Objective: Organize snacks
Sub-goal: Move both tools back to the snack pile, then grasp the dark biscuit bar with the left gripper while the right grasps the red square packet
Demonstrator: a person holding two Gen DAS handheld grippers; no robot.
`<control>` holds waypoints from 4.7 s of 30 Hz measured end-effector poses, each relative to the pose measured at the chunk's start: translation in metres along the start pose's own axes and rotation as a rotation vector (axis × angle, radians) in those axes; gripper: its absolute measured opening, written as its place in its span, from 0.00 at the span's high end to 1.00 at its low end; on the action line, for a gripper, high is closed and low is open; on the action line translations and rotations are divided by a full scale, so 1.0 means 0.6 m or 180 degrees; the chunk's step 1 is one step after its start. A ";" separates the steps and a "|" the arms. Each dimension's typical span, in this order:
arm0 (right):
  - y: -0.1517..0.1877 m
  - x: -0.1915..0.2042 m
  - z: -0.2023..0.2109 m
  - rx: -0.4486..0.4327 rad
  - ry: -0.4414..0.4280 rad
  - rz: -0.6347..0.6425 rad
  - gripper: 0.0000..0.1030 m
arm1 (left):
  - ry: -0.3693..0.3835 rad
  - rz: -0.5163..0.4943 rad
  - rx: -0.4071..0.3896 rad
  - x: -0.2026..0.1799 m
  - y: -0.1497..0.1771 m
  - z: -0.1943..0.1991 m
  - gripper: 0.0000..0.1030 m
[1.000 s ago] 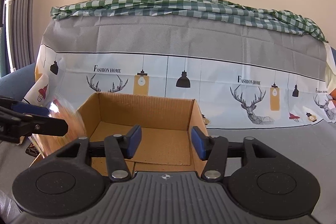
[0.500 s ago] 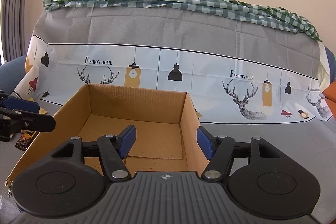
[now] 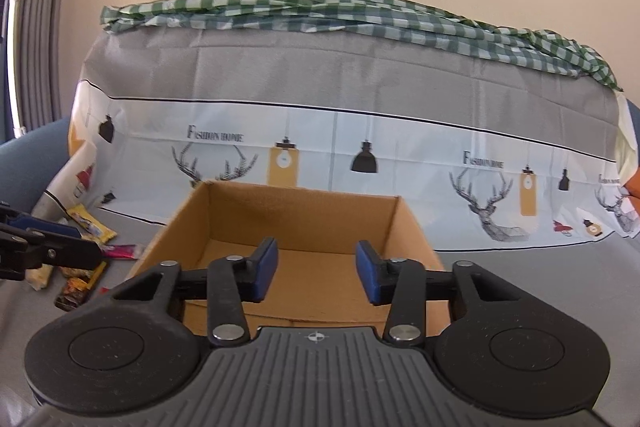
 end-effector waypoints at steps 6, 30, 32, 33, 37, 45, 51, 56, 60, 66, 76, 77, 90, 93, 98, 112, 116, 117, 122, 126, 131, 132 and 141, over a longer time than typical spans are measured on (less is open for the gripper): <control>-0.023 0.069 -0.007 -0.0043 -0.0272 -0.0189 0.61 | -0.0269 0.0510 0.0002 0.088 -0.014 0.025 0.65; -0.011 0.340 -0.063 0.0183 -0.1209 0.0252 0.61 | -0.0940 0.1591 0.0122 0.324 0.005 0.016 0.67; 0.000 0.351 -0.080 0.0212 -0.1212 0.0260 0.59 | -0.0879 0.1499 0.0159 0.316 0.006 0.003 0.67; 0.007 0.359 -0.089 0.0253 -0.1178 0.0336 0.59 | -0.0840 0.1469 0.0187 0.314 0.008 -0.002 0.67; 0.039 0.380 -0.130 0.0470 -0.1058 0.0406 0.48 | -0.0732 0.1391 0.0243 0.312 0.014 -0.022 0.67; 0.080 0.402 -0.206 0.0889 -0.0831 0.0383 0.37 | -0.0666 0.1347 0.0362 0.320 0.026 -0.063 0.66; 0.086 0.402 -0.242 0.0971 -0.0839 0.0159 0.33 | -0.0721 0.1118 0.0440 0.306 0.020 -0.108 0.65; 0.087 0.404 -0.242 0.0983 -0.0878 0.0132 0.36 | -0.0927 0.0890 0.0570 0.293 0.023 -0.151 0.48; 0.084 0.407 -0.244 0.0948 -0.0932 0.0189 0.47 | -0.1033 0.0825 0.0637 0.293 0.027 -0.171 0.39; 0.083 0.404 -0.239 0.0903 -0.0983 0.0207 0.53 | -0.1144 0.0525 0.0642 0.282 0.037 -0.176 0.46; 0.074 0.385 -0.180 0.0747 -0.1173 0.0317 0.54 | -0.0826 0.0800 0.0697 0.291 0.052 -0.121 0.59; 0.075 0.382 -0.170 0.0770 -0.1220 0.0314 0.54 | -0.0752 0.0860 0.0727 0.291 0.055 -0.111 0.59; 0.103 0.371 -0.033 0.0995 -0.1410 0.0462 0.54 | -0.0811 0.1428 0.1031 0.276 0.129 0.006 0.59; 0.114 0.372 -0.016 0.1136 -0.1458 0.0442 0.54 | -0.1054 0.1363 0.1112 0.253 0.152 0.026 0.59; 0.128 0.376 -0.001 0.1266 -0.1541 0.0526 0.50 | -0.1279 0.1160 0.0908 0.234 0.163 0.060 0.56; 0.147 0.381 -0.011 0.1295 -0.1574 0.0603 0.37 | -0.1405 0.1034 0.0652 0.218 0.182 0.027 0.47; 0.149 0.383 -0.014 0.1277 -0.1565 0.0607 0.38 | -0.1474 0.1005 0.0689 0.215 0.181 0.022 0.48; 0.149 0.384 -0.014 0.1268 -0.1562 0.0612 0.41 | -0.1498 0.0997 0.0689 0.214 0.181 0.021 0.51; 0.145 0.380 -0.009 0.1179 -0.1518 0.0623 0.56 | -0.1525 0.0996 0.0669 0.212 0.182 0.020 0.59; 0.136 0.370 -0.005 0.1105 -0.1492 0.0565 0.56 | -0.1519 0.1017 0.0619 0.214 0.182 0.025 0.59; 0.142 0.366 -0.010 0.1221 -0.1494 0.0617 0.55 | -0.1503 0.1040 0.0620 0.214 0.184 0.026 0.59; 0.143 0.366 -0.012 0.1245 -0.1490 0.0620 0.55 | -0.1508 0.1015 0.0618 0.213 0.184 0.024 0.59; 0.147 0.370 -0.015 0.1273 -0.1488 0.0631 0.55 | -0.1513 0.0946 0.0613 0.209 0.188 0.022 0.59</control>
Point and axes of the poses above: each gripper's, at about its wrist camera, not at the fingertips, and z roughly against the way its jaws point, x to its left, y to its underside, the point moved 2 cm from there along -z, roughly the way its jaws point, and after that the axes turned 11 degrees about z, right-handed, at the moved point
